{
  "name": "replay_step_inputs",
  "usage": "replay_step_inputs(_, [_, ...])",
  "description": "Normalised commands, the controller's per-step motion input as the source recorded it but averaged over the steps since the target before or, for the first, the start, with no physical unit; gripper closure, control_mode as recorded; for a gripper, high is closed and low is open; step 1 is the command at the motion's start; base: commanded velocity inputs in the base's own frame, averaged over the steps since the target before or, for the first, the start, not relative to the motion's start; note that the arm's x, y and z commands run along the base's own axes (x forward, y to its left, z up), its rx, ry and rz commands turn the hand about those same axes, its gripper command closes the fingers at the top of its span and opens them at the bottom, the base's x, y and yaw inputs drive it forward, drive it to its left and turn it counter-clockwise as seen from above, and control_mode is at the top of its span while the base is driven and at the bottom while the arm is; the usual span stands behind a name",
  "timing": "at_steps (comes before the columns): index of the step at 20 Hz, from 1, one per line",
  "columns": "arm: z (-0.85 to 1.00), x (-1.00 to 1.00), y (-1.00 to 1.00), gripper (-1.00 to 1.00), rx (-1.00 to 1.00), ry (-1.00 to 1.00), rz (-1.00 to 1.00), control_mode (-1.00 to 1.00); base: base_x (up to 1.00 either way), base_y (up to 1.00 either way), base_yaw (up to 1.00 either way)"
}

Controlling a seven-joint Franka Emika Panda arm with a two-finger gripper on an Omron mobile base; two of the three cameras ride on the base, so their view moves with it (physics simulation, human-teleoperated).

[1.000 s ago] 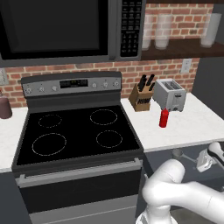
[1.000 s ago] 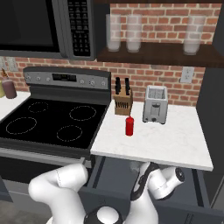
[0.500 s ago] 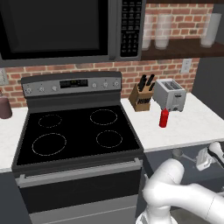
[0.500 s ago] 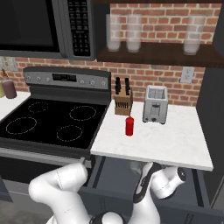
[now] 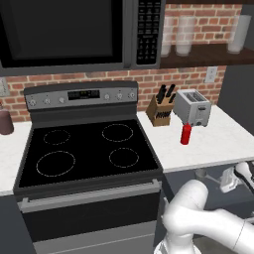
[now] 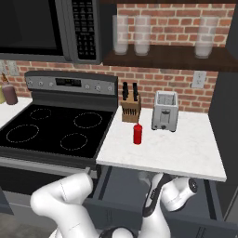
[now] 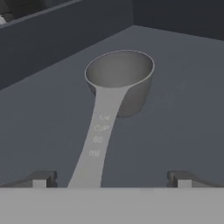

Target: Pick the measuring cup from the drawer and place it on the counter.

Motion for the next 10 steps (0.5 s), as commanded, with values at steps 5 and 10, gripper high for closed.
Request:
replay_step_inputs(5, [-0.57,0.18,0.02,1.0,0.0,0.05,0.0,-1.0,0.0,0.0,0.0])
replay_step_inputs(10, [-0.32,0.03,0.0,1.0,0.0,0.06,0.0,-1.0,0.0,0.0,0.0])
